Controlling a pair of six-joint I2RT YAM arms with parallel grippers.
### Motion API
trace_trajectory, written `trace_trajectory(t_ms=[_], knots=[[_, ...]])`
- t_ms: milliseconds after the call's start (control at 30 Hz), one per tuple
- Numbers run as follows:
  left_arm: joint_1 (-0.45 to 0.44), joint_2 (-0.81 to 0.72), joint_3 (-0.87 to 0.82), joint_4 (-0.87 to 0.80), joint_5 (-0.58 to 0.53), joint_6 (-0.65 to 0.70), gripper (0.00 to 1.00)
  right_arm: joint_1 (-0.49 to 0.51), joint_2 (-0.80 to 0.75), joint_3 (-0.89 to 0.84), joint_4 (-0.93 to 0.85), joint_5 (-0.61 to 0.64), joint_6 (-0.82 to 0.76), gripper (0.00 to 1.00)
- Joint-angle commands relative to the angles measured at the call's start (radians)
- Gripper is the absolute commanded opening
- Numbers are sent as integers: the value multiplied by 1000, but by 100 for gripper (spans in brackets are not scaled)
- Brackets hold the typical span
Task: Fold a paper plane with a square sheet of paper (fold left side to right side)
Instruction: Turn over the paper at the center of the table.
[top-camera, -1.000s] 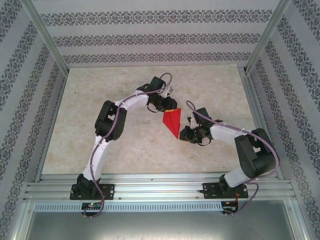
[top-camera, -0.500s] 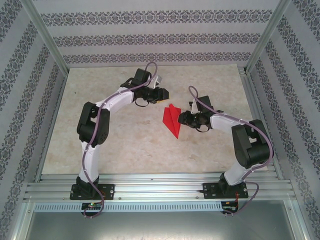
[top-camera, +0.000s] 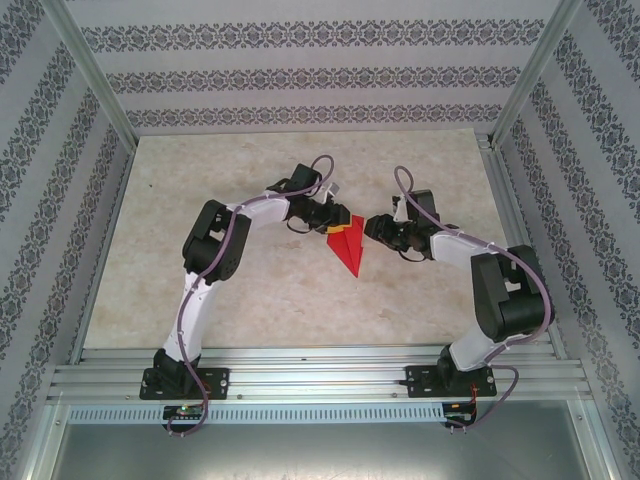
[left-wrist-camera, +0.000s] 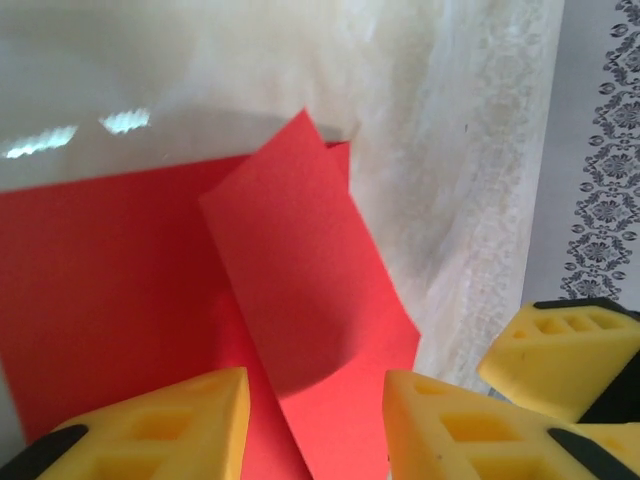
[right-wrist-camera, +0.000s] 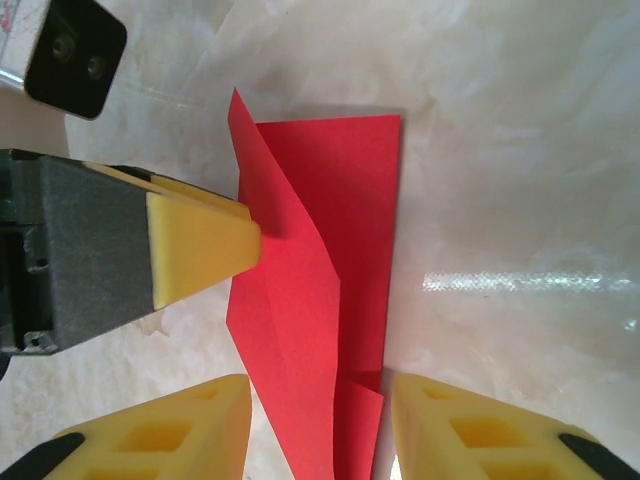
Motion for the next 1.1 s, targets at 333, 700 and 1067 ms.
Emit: trace_trajectory(t_ms=[333,700,1067], knots=[[-20,-47,39,90,43,17,11,-47,-116,-108,164,-125,56,51],[6,-354,-66,248,62,42,9,-50,-284,-173,337,-255,156,98],[5,-427,-82,419,148,-73,10,26,-279,-149,607,-376,298,91]])
